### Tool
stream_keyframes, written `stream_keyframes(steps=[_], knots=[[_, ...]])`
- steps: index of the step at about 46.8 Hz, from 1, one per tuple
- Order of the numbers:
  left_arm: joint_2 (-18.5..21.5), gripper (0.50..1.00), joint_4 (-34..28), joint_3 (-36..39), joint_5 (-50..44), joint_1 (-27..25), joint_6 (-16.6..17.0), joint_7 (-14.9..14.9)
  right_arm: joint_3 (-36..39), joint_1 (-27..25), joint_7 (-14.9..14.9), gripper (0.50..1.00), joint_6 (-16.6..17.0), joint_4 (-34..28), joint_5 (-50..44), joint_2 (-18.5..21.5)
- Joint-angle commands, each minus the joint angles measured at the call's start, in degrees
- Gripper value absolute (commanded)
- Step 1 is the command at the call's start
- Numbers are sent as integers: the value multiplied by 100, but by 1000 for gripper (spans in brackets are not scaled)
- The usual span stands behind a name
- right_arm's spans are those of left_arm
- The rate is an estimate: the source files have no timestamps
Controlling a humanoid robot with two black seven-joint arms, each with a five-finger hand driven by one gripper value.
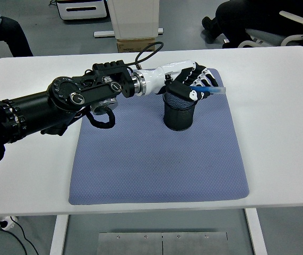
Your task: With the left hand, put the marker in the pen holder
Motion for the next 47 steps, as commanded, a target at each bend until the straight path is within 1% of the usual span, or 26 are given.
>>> stream_keyframes(steps=[1, 8, 9, 12, 16, 18, 19, 20, 21, 28, 30, 33, 35, 37, 38, 39, 41, 47], knots=[[-1, 584, -1, 0, 0, 8, 18, -2, 2, 0, 0, 1000, 0, -8, 0, 0], [8, 601, 16, 0, 9, 34, 18, 7, 2, 0, 0, 1000, 0, 1, 0, 0], [17, 657, 16, 0, 9, 34, 18, -2, 2, 0, 0, 1000, 0, -8, 0, 0], [17, 698, 16, 0, 0, 34, 27, -2, 2, 0, 0, 1000, 0, 1, 0, 0], [17, 707, 16, 0, 9, 25, 70, -2, 2, 0, 0, 1000, 0, -8, 0, 0], [17, 748, 16, 0, 9, 16, 105, -2, -7, 0, 0, 1000, 0, 1, 0, 0], [17, 748, 16, 0, 9, 16, 106, -2, -7, 0, 0, 1000, 0, 1, 0, 0], [17, 780, 16, 0, 9, 8, 114, -2, -7, 0, 0, 1000, 0, -8, 0, 0], [17, 795, 25, 0, 9, -1, 114, -2, 2, 0, 0, 1000, 0, -8, 0, 0], [26, 862, 25, -52, 0, -54, 123, -19, -7, 0, 0, 1000, 0, -8, 0, 0], [34, 891, 34, -79, 0, -80, 158, -37, -7, 0, 0, 1000, 0, 1, 0, 0], [157, 912, 34, -114, -35, -115, 185, -55, 2, 0, 0, 1000, 0, 1, 0, 0], [271, 950, 43, -158, -52, -115, 194, -63, 2, 0, 0, 1000, 0, 1, 0, 0], [385, 965, 52, -236, -52, -115, 211, -63, 2, 0, 0, 1000, 0, 1, 0, 0], [429, 991, 52, -298, -52, -107, 220, -63, -7, 0, 0, 1000, 0, 1, 0, 0], [482, 1000, 52, -368, -52, -107, 220, -63, 2, 0, 0, 1000, 0, -8, 0, 0], [561, 1000, 95, -491, -52, -80, 272, -63, -7, 0, 0, 1000, 0, 1, 0, 0], [834, 1000, 297, -808, -52, 95, 545, -63, 2, 0, 0, 1000, 0, -8, 0, 0]])
